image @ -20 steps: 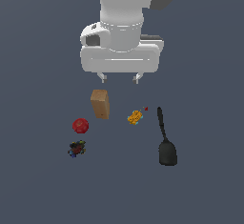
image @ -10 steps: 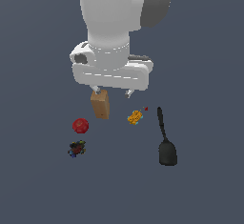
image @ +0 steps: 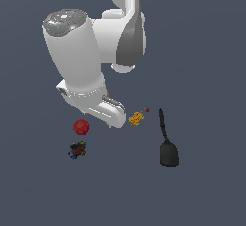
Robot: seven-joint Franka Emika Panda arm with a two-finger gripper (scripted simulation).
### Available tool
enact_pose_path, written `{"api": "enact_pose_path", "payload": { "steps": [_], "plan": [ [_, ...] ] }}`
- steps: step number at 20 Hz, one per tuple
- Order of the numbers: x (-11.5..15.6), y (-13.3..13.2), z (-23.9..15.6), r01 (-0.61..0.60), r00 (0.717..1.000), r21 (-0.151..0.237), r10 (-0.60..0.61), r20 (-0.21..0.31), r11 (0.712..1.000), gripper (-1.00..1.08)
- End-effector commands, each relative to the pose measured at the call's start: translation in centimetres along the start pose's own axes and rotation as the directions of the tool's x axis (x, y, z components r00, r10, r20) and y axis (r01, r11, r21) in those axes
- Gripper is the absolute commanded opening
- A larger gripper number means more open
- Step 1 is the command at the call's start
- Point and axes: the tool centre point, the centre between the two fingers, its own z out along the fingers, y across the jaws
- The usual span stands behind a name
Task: Pick up a designated object from a clutter of objects.
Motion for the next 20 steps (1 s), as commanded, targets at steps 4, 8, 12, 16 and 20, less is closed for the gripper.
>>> {"api": "enact_pose_path", "payload": {
  "steps": [4,8,12,16,20],
  "plan": [
    [3.4,2.7,5.2,-0.22,0.976,-0.003,0.22,0.007,0.976,1.0],
    [5.4,4.9,8.9,-0.365,0.931,-0.011,0.365,0.006,0.931,1.0],
    [6.8,6.9,12.0,-0.474,0.88,-0.02,0.474,0.002,0.88,1.0],
    [7.6,8.4,14.4,-0.549,0.836,-0.027,0.549,-0.004,0.835,1.0],
    [8.1,9.4,15.9,-0.594,0.804,-0.031,0.594,-0.009,0.804,1.0]
  ]
}}
